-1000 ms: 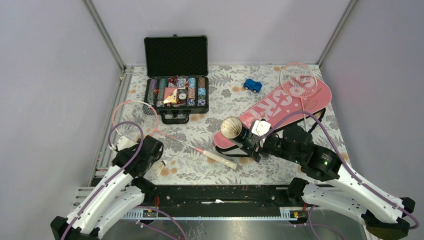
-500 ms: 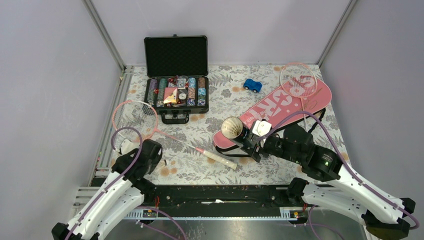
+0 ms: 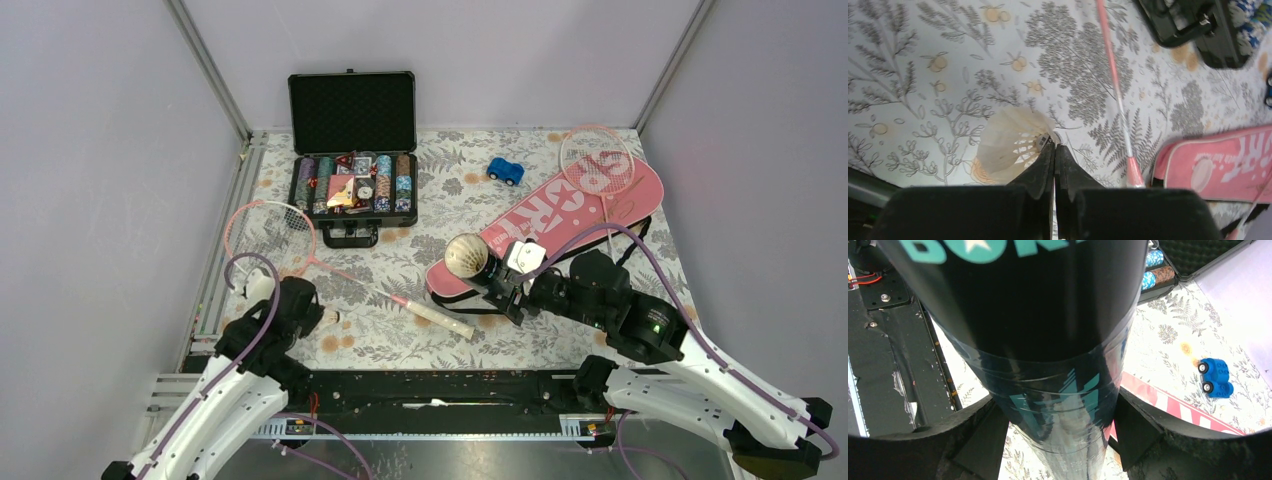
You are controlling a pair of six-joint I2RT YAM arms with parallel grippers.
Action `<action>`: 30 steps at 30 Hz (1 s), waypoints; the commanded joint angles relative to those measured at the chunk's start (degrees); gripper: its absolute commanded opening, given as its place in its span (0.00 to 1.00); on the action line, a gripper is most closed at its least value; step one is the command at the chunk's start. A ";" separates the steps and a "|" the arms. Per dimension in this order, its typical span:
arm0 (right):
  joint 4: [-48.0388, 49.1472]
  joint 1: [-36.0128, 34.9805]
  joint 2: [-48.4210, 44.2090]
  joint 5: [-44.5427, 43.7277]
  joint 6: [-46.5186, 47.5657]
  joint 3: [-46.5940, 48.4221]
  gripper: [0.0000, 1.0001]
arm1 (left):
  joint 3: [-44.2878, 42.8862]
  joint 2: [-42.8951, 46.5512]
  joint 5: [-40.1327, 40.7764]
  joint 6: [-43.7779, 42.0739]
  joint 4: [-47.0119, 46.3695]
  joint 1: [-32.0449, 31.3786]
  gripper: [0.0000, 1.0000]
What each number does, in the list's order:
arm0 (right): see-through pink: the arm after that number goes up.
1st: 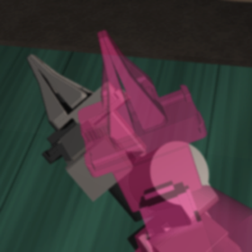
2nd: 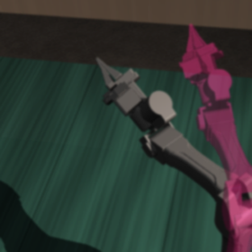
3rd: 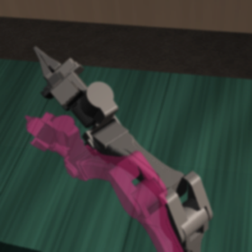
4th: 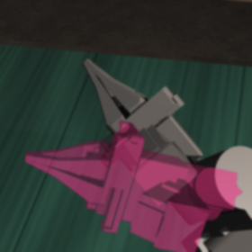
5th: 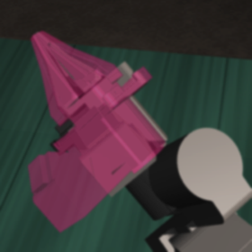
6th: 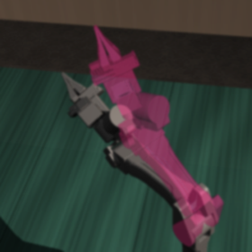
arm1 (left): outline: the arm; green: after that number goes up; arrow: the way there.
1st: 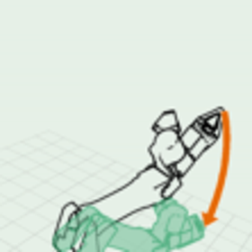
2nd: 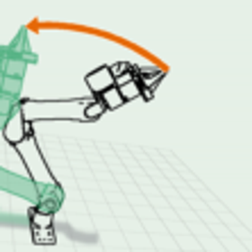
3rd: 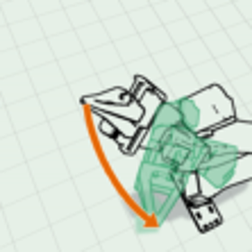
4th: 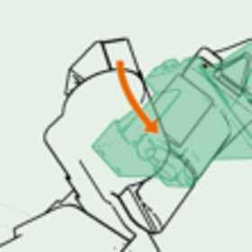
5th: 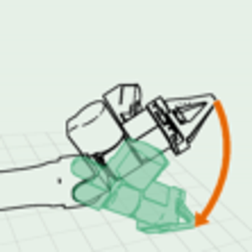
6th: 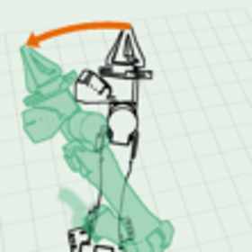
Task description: Pack up the badminton gear
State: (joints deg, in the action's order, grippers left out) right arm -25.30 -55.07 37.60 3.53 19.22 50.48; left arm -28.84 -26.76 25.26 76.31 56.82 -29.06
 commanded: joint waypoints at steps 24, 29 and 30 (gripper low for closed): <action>-8.38 -0.04 7.60 -0.75 -2.76 2.19 0.52 | -38.25 -12.17 -35.51 -46.98 -21.20 -7.06 0.00; -6.89 -0.04 8.62 -0.46 -4.05 0.78 0.53 | -39.78 -14.40 -39.13 -47.62 -27.42 -11.83 0.00; -6.89 -0.04 8.97 -0.46 -4.22 0.70 0.53 | -40.39 -15.15 -39.38 -48.23 -27.76 -12.81 0.00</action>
State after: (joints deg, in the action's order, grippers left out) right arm -36.25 -55.07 45.84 1.65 17.06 51.40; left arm -65.91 -39.75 -9.58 30.89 37.01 -39.22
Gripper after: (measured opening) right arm 0.753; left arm 0.010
